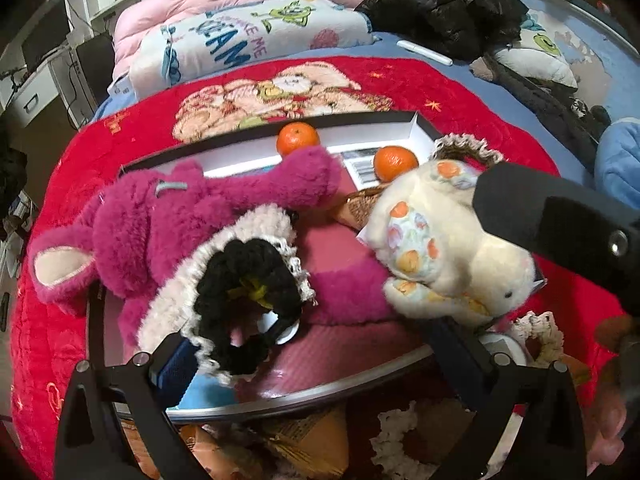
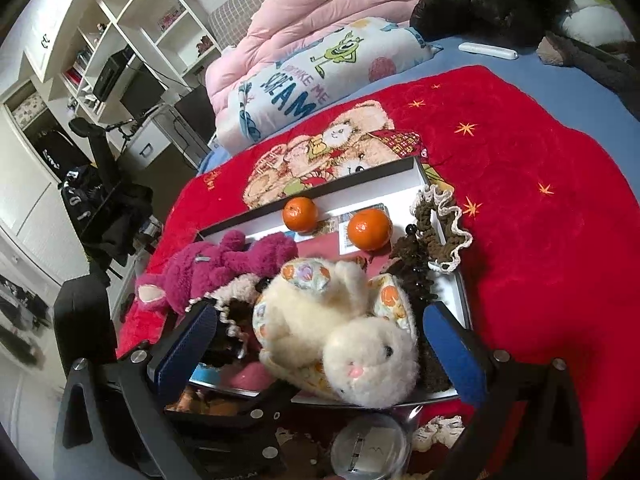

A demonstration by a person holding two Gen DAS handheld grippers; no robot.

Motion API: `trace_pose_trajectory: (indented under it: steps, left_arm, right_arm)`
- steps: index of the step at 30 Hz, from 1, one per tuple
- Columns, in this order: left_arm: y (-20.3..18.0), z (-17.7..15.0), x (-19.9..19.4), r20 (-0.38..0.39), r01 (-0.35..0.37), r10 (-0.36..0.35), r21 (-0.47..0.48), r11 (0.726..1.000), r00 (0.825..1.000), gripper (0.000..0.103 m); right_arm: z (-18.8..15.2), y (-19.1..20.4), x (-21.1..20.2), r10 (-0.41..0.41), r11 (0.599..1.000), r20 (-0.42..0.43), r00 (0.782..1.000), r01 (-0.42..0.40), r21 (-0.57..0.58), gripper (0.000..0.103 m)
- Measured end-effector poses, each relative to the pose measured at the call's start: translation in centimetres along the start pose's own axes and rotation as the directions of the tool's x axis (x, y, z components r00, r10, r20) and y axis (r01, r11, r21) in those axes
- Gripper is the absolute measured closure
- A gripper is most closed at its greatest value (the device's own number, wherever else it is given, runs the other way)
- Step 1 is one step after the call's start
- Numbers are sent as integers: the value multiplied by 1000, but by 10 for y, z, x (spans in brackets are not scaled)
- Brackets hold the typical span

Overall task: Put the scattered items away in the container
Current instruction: 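Lower the scrunchie into the tray and open the left tool while the right tool releases the bunny, then withdraw both tools from the tray back toward the scattered pile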

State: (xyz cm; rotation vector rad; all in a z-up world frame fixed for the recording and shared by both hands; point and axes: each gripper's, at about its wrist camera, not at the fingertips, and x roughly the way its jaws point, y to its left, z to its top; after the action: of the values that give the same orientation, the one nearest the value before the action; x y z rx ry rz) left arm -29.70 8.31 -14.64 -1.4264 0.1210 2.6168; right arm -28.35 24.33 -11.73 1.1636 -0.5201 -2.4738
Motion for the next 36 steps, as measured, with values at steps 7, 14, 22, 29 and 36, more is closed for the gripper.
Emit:
trace_pose_trajectory:
  steps: [7, 14, 22, 29, 36]
  left_arm:
    - [3, 7, -23, 40, 29, -28, -13, 1000, 999, 0]
    - [20, 21, -72, 122, 38, -33, -37, 999, 992, 0]
    - [68, 35, -181, 292, 30, 5, -115, 993, 957, 0]
    - [79, 13, -265, 373, -6, 48, -113, 994, 927, 0]
    - [91, -27, -296, 373, -59, 110, -145, 988, 921, 0]
  right_arm:
    - [7, 8, -17, 9, 1000, 39, 999, -9, -12, 0]
    - [18, 24, -47, 29, 999, 100, 995, -24, -49, 0]
    - [28, 64, -123, 62, 992, 196, 979, -40, -117, 0]
    - [20, 101, -199, 79, 982, 269, 960, -29, -184, 0]
    - [9, 135, -240, 79, 960, 285, 955, 4, -280, 0]
